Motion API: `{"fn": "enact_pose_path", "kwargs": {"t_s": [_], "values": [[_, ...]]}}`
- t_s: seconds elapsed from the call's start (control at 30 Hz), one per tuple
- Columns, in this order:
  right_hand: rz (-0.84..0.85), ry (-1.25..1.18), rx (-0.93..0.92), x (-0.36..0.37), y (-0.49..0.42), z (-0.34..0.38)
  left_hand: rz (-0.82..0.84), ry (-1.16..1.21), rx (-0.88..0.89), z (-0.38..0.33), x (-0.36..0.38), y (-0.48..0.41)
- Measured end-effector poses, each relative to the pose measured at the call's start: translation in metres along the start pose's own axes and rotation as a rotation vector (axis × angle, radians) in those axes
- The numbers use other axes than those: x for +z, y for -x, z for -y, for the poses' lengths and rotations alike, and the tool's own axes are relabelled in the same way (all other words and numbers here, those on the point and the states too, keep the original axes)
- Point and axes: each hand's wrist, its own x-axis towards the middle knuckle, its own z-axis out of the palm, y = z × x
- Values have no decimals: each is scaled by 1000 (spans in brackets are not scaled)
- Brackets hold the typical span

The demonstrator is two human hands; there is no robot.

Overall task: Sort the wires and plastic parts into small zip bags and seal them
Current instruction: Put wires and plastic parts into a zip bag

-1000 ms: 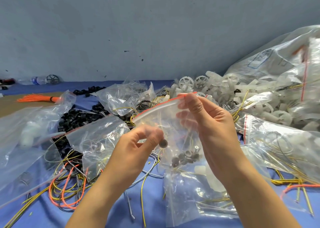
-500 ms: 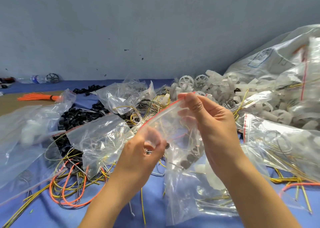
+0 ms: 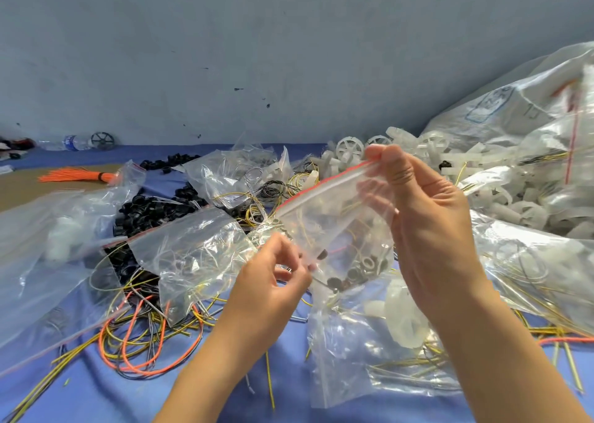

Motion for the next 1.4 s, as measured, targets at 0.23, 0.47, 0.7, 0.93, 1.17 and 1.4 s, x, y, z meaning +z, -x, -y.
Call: {"fn": "enact_pose_path", "kwargs": {"t_s": [0.23,0.47,0.7,0.93,1.17,1.4], "values": [[-10,0,32,7,4,0,198,150,-1,-7,0,4],[-58,29,5,7,5,3,-42,86,-35,-6,8,2],[-53,61,-14,7,7,3,96,-62,26,-7,10,4],[-43,61,-5,9,8,2,-89,-212,72,0,14,5],[7,64,-4,12,10,1,-22,-245,164,5,10,2],[-16,28,12,9,8,3,-7,-231,128,7,8,4]]}}
